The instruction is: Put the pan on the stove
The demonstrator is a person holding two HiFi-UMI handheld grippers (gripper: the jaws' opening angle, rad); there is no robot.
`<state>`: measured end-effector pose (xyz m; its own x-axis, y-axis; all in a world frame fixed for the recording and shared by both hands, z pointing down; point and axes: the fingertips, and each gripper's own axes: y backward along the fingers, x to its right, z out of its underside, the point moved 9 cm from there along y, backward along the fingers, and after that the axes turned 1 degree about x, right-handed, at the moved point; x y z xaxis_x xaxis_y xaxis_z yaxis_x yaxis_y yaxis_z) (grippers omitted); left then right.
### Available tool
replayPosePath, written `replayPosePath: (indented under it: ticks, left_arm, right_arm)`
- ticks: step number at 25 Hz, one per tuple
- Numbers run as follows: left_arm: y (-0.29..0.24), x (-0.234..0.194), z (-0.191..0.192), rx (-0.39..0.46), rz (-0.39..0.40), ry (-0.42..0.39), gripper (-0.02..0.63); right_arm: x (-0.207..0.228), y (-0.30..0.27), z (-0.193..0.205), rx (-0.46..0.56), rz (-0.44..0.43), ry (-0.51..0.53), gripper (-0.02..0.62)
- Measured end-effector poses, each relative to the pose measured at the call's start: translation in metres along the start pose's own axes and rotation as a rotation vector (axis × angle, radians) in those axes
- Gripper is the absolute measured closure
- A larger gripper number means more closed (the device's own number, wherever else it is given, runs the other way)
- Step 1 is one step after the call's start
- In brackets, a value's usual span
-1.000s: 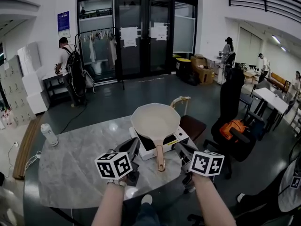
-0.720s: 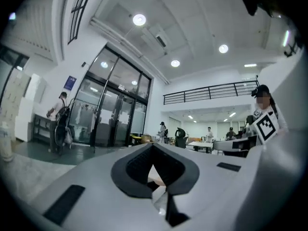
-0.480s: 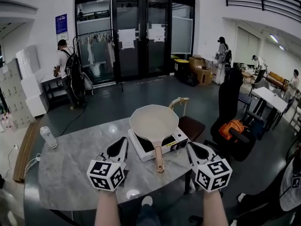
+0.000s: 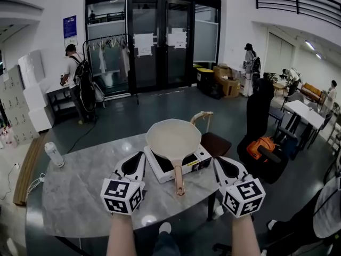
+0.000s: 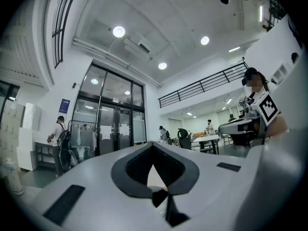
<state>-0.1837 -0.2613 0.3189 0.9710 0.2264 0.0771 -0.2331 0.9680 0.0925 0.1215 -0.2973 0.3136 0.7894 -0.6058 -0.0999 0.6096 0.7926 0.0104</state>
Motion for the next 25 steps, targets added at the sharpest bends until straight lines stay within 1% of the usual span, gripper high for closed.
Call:
replayPosePath:
  ticks: [4,10,16,25]
  left_arm:
    - [0.0005,-0.0022,0.0000,-0.001,-0.009,0.004,0.596]
    - [0.0007,0.0010,-0.0015,-0.003,0.008,-0.009,0.595]
    - [0.0028,-0.0005,-0.0034,0.000,0.014,-0.008,0.596]
    - [0.0049,0.0006,0.0051,-0.011,0.020,0.006,0.596]
  right_arm:
    - [0.0003,-0.0013,0.0043,-0.007,-0.031,-0.026,0.571]
    - [0.0011,0.0024,0.0014,-0.005,-0.052,-0.060,0.571]
    - [-0.0033,0.0059,-0.0042,-0.030,-0.082,-0.029,0.571]
    - [-0.0031,0.0072,-0.0007,-0.043,-0.070,-0.027,0.571]
